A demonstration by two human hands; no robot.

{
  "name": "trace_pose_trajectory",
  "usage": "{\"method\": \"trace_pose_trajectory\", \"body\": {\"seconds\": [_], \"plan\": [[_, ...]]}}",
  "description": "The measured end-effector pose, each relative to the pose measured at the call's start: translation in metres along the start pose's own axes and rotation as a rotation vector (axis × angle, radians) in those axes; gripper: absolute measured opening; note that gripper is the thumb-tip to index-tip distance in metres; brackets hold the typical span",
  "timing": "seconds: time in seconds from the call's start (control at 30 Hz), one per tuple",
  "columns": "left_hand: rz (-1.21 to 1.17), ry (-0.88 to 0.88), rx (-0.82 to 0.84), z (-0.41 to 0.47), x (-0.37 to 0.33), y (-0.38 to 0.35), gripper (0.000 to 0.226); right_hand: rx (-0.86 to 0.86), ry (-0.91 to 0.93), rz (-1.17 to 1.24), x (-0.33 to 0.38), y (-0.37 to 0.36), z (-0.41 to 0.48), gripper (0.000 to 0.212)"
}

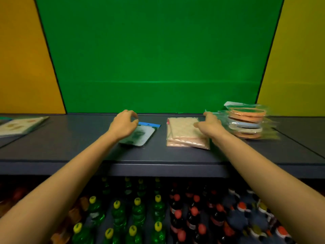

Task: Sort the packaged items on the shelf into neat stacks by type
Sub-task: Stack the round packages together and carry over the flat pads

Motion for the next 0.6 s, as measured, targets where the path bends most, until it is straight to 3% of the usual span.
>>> {"method": "trace_pose_trajectory", "body": {"seconds": [0.2, 0.43, 0.6], "plan": [[0.168, 0.087, -0.009, -0.039, 0.041, 0.033, 0.033, 0.125, 0.323, -0.027, 0.067, -0.036, -0.033, 0.052], [0.293, 0.271, -0.05, -0.114, 0.115, 0.1, 0.037, 0.413, 0.524, -0.136, 0.138, -0.147, -0.095, 0.043], [0.338, 0.372, -0.05, -0.164, 0.17, 0.145, 0.039, 0.527, 0.624, -0.201, 0.191, -0.216, -0.146, 0.043]]}}
Point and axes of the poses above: each hand's wrist, its own z-axis towards the middle knuckle, its own y-axis out of the back of the hand, x = y × z, the point moved 9 cm from there along z, towards the middle knuckle, and after that the axes turned 13 degrees about -y, right-handed, at the moved point
